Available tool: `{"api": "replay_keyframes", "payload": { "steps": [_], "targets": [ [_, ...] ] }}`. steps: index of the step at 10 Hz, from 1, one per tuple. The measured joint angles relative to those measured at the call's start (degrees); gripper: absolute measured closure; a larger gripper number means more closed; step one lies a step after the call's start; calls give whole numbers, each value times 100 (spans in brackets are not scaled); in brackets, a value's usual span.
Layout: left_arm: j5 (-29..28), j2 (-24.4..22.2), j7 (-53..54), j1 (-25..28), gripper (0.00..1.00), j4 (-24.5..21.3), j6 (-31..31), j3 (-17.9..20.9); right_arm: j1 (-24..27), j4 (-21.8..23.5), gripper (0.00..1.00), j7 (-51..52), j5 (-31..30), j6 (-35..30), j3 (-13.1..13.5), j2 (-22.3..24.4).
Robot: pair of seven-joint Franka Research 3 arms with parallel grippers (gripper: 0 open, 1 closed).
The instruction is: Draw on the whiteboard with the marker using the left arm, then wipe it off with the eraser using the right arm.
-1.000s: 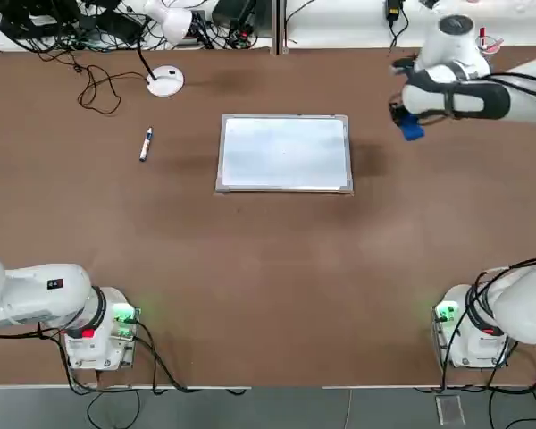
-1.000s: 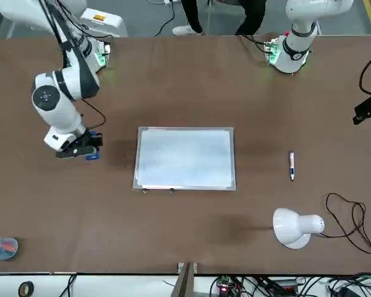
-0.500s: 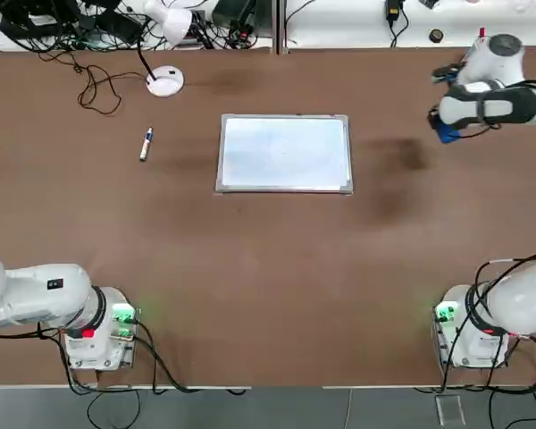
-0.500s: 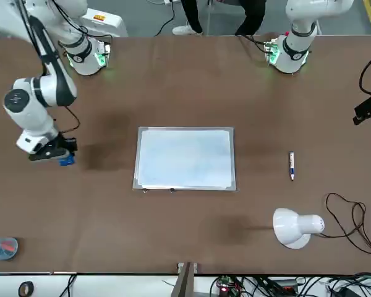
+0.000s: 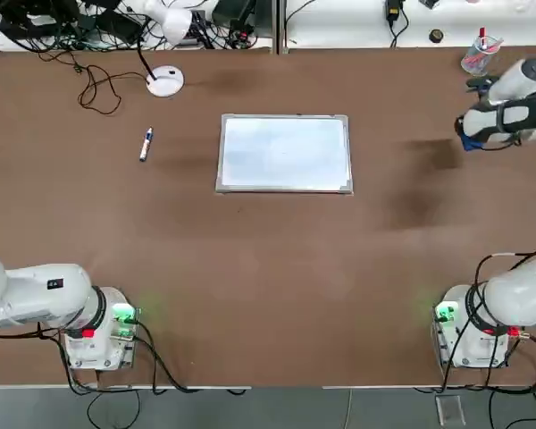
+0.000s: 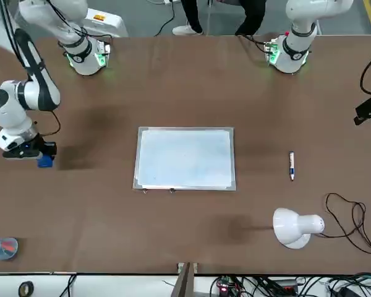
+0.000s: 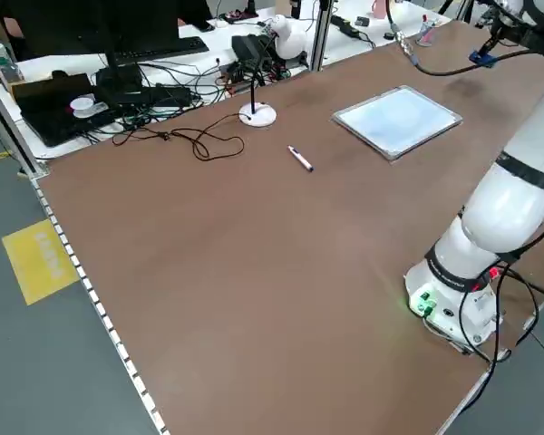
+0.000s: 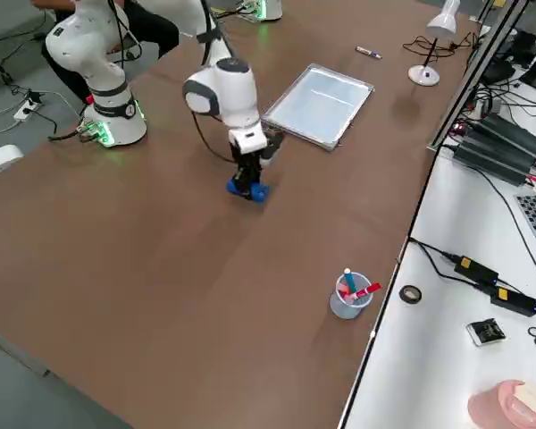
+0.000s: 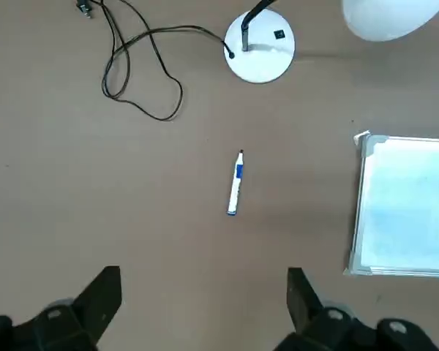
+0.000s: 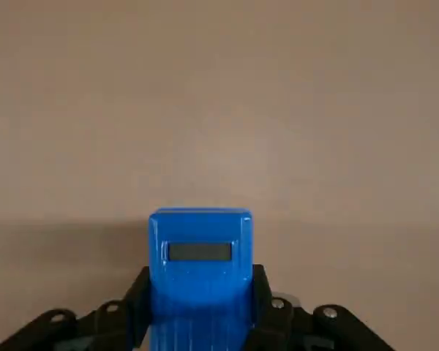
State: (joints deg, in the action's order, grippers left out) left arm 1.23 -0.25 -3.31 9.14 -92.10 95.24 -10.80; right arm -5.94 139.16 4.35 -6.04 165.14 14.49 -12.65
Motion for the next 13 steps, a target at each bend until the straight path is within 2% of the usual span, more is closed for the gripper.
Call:
{"api": "replay_keyframes", "payload": {
  "steps": [7, 12, 13],
  "targets": [
    [-216, 0, 0, -19, 0, -5, -63, -14, -111, 99, 44, -835, 0, 926, -146, -757],
    [-217, -5, -10, -33, 0, -4, -118, -188, -126, 79, 44, -914, 2, 967, -141, -810],
    [-219, -10, -23, -34, 0, -4, -145, -238, -126, 76, 39, -943, 2, 968, -142, -810]
  ]
}}
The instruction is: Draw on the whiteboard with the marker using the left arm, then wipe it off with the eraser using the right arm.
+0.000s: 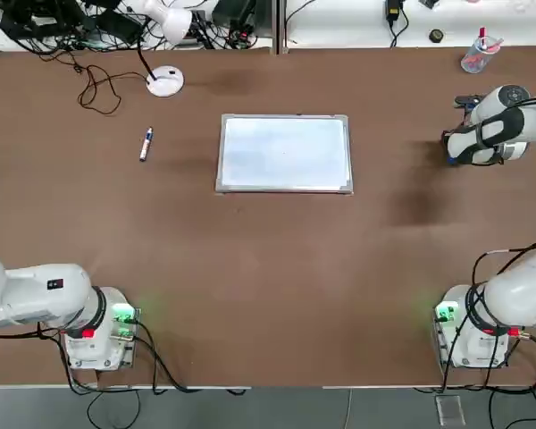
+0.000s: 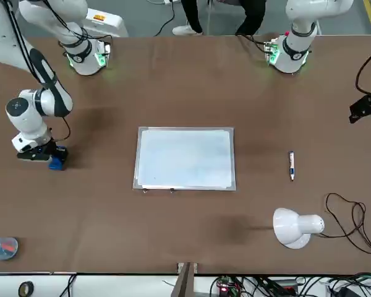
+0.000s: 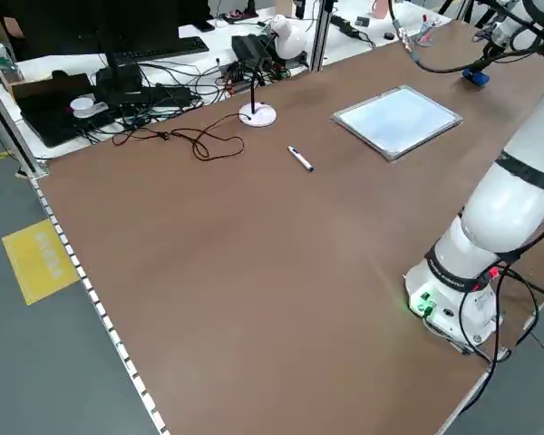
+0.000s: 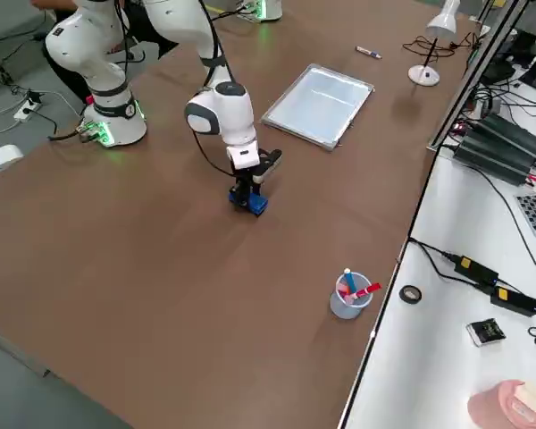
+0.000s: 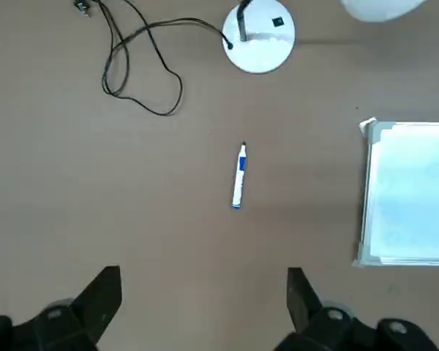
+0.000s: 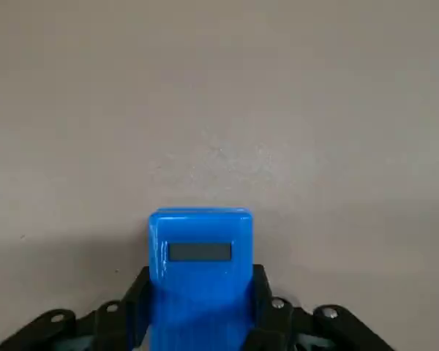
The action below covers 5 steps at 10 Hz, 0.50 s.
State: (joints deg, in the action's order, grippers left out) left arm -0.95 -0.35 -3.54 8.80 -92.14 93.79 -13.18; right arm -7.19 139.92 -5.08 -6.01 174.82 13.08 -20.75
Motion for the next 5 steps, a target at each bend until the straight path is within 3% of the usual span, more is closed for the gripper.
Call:
{"api": "replay_keyframes", "payload": {
  "steps": [4, 5],
  "targets": [
    [-7, -31, -7, 2, 0, 1, -40, -59, -5, -5, 3, -204, 0, 3, -11, 0],
    [-8, -42, 0, 7, 0, 5, -40, -59, -9, -11, 0, -261, 1, 3, -19, 0]
  ]
}}
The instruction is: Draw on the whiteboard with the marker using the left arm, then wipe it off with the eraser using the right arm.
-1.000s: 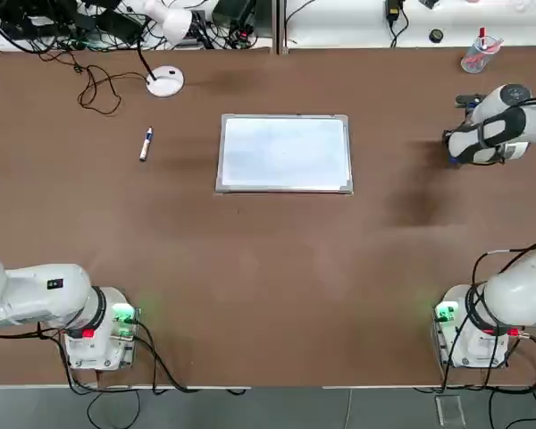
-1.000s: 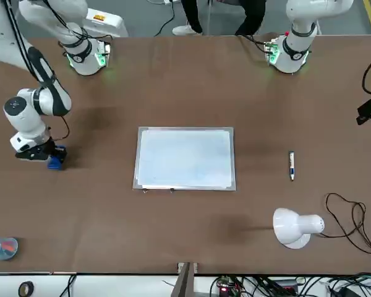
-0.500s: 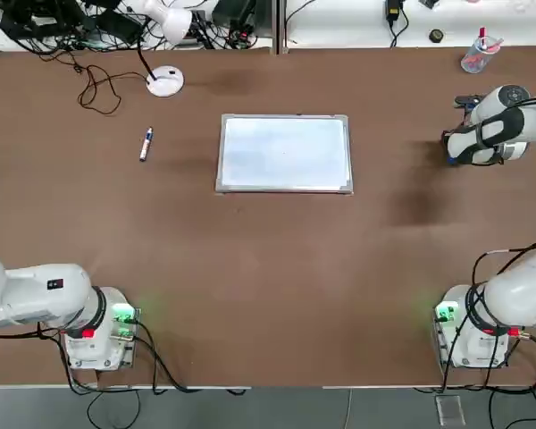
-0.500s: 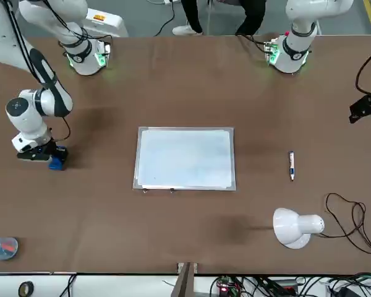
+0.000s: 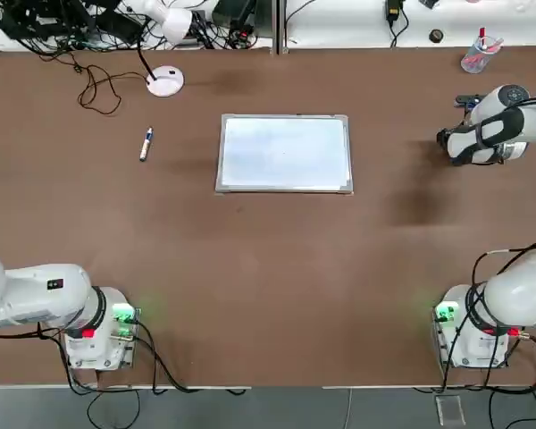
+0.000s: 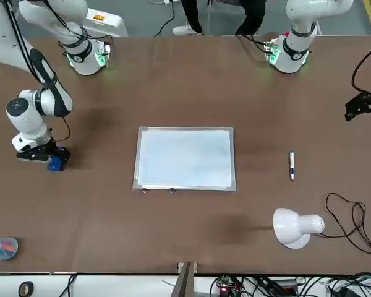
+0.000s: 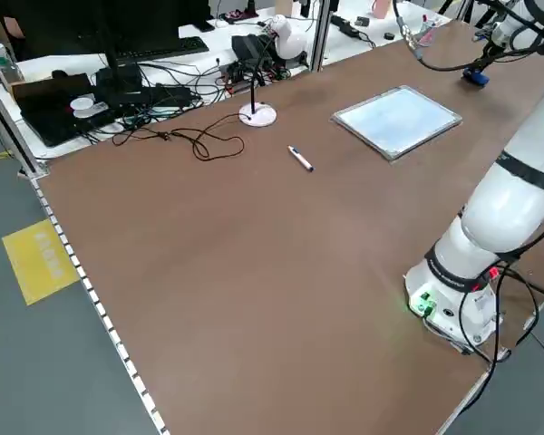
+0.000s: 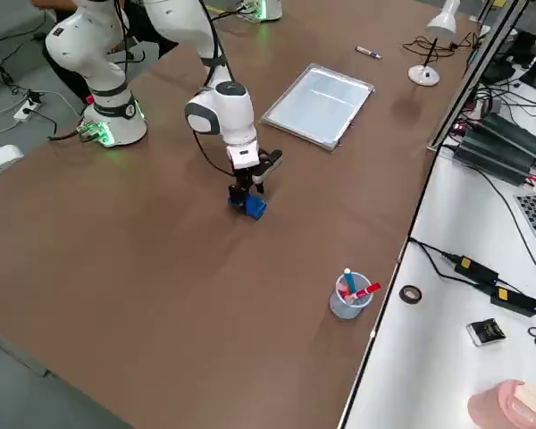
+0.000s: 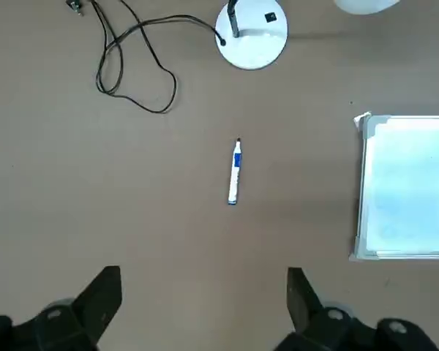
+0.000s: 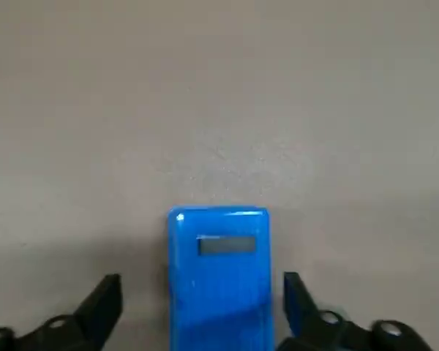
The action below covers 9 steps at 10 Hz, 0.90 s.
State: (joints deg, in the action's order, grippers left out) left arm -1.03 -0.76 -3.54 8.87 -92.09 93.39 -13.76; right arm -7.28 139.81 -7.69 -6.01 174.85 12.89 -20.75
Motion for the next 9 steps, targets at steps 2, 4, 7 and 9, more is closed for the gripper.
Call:
{"api": "replay_keyframes", "payload": {
  "steps": [2, 4, 7, 9],
  "targets": [
    [-2, -13, 16, 6, 0, 13, 0, 0, -16, -63, 0, -142, 0, -42, -30, 4],
    [-3, -14, 16, 13, 0, 52, 2, 1, -44, -332, 0, -505, 0, -516, -196, 61],
    [-4, 25, 11, 19, 0, 247, 5, 17, -428, -1563, 0, -1898, -2, -2528, -659, 377],
    [-4, 56, -4, 9, 0, 322, 5, 8, -953, -2806, 0, -2725, -3, -4151, -787, 568]
  ]
}}
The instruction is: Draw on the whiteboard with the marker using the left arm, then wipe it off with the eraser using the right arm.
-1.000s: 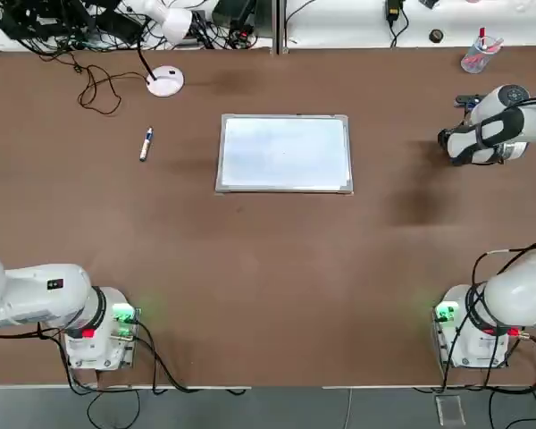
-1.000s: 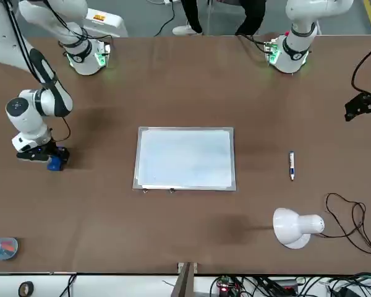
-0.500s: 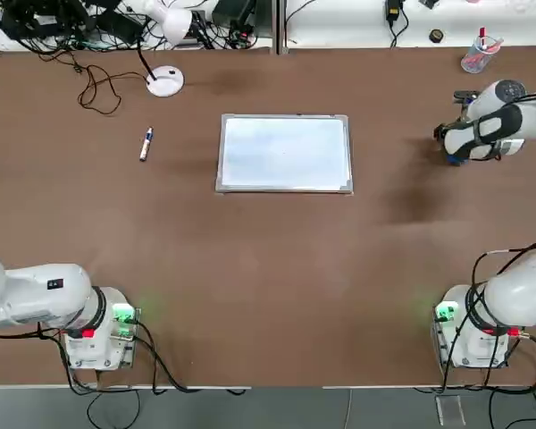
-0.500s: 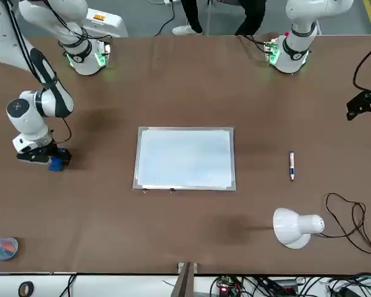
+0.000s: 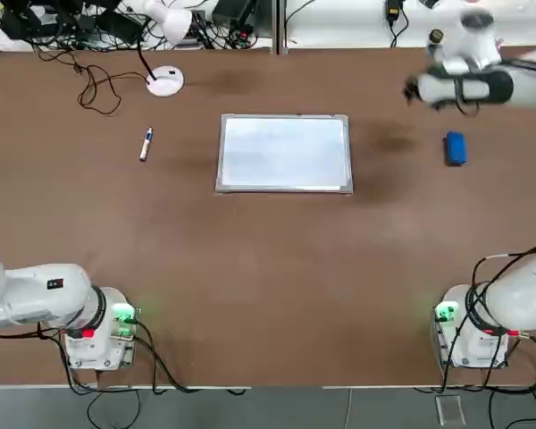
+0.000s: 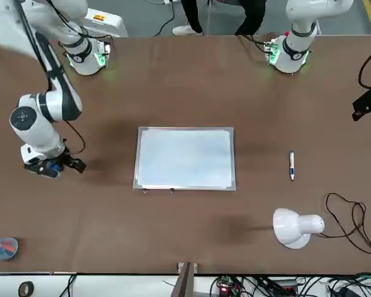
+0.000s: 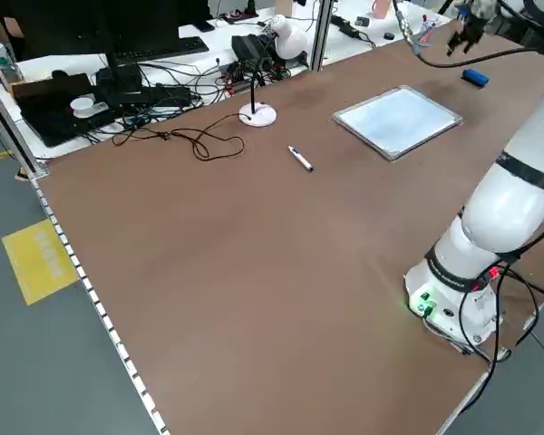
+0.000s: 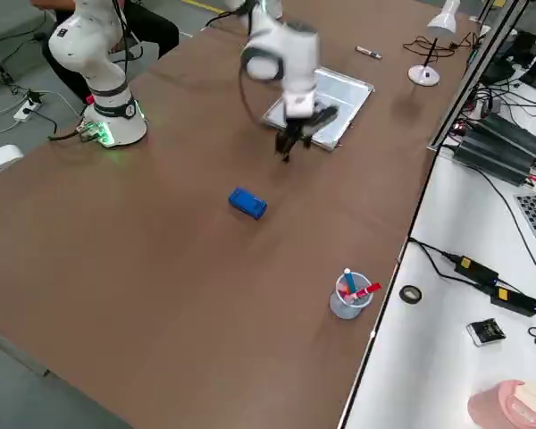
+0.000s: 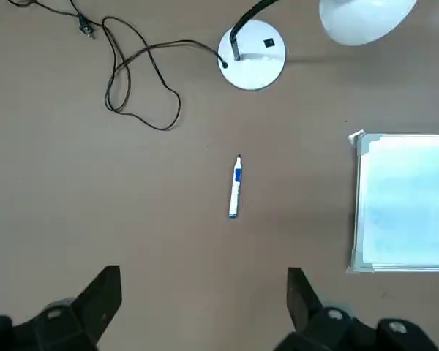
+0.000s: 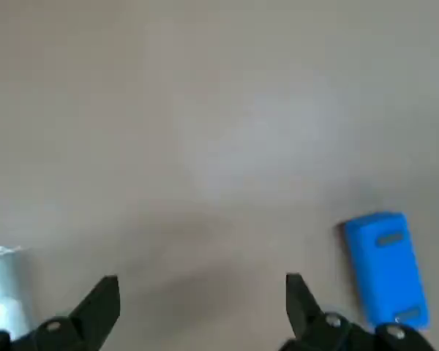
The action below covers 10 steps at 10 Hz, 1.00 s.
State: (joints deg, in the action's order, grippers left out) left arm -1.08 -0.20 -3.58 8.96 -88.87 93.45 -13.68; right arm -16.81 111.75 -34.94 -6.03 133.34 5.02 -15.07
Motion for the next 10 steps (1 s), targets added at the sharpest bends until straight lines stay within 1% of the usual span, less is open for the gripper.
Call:
{"api": "replay_keyframes", "payload": {
  "steps": [1, 2, 4, 5, 7, 8, 10],
  "targets": [
    [0, 8, 0, -2, 0, 18, 0, -2, -175, -573, 0, -78, -1, -754, -21, 61],
    [0, 10, 0, 2, 0, 30, -5, -2, -249, -1074, 0, 67, -6, -1411, -23, 104],
    [0, 11, 1, 12, 0, 35, -34, 2, -153, -1932, 0, 928, -4, -2423, 45, 125],
    [0, 11, 1, 11, 0, 36, -47, 2, 8, -2244, 0, 1403, -2, -2760, 85, 125],
    [0, 11, 1, 4, 0, 38, -97, -2, 450, -2568, 0, 2196, 1, -3155, 122, 140],
    [0, 11, 1, 1, 0, 38, -137, -5, 662, -2620, 0, 2446, 36, -3298, 131, 166],
    [0, 11, 2, -6, 0, 41, -195, -18, 1000, -2654, 0, 2725, 371, -3692, 147, 302]
  ]
}}
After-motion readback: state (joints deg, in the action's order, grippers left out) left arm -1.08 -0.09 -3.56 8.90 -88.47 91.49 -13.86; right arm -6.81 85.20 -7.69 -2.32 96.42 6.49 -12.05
